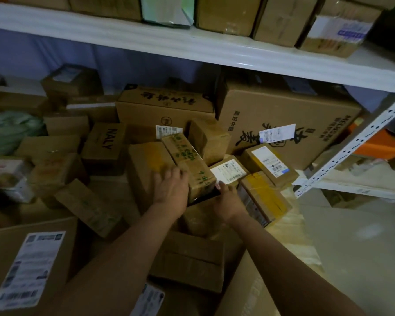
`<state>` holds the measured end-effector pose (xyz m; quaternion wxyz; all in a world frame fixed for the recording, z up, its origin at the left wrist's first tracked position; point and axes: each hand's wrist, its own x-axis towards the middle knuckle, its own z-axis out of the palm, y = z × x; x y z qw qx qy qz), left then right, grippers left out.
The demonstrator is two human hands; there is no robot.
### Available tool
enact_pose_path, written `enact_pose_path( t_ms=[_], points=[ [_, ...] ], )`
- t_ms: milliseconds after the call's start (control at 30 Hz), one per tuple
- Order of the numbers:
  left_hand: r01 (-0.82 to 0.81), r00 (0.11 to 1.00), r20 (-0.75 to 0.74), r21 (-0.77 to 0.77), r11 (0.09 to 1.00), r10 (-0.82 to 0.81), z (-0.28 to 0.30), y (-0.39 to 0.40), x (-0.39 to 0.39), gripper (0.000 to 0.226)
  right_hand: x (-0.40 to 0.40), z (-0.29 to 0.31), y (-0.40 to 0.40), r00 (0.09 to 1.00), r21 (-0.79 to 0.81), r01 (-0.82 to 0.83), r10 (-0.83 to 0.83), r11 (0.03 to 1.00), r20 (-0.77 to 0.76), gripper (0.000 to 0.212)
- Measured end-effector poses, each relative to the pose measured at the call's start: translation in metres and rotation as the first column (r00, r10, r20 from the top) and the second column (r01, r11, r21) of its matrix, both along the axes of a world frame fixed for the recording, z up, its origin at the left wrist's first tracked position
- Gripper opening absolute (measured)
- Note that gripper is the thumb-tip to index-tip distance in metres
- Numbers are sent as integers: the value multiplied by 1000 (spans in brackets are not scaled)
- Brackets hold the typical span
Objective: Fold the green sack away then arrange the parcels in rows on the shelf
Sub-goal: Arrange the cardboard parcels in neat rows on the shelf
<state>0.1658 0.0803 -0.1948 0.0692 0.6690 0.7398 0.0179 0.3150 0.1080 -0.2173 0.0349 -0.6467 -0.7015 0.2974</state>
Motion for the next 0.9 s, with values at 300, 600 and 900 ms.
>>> enact_pose_path(
  t_ms=[300, 600, 900],
  points=[
    [106, 994, 32, -134, 985, -103, -18, 52, -3, 51, -28, -3, 29, 983, -15, -92, 88, 996, -162, 40],
    [165, 986, 14, -15, 986, -165, -11, 82, 48, 42, 84, -10, 73, 895, 89, 335, -346, 938, 280, 69],
    [216, 963, 189, -131, 968, -190, -35, 120, 142, 36, 140, -24, 84, 945, 176, 234, -267, 956, 191, 51]
  ],
)
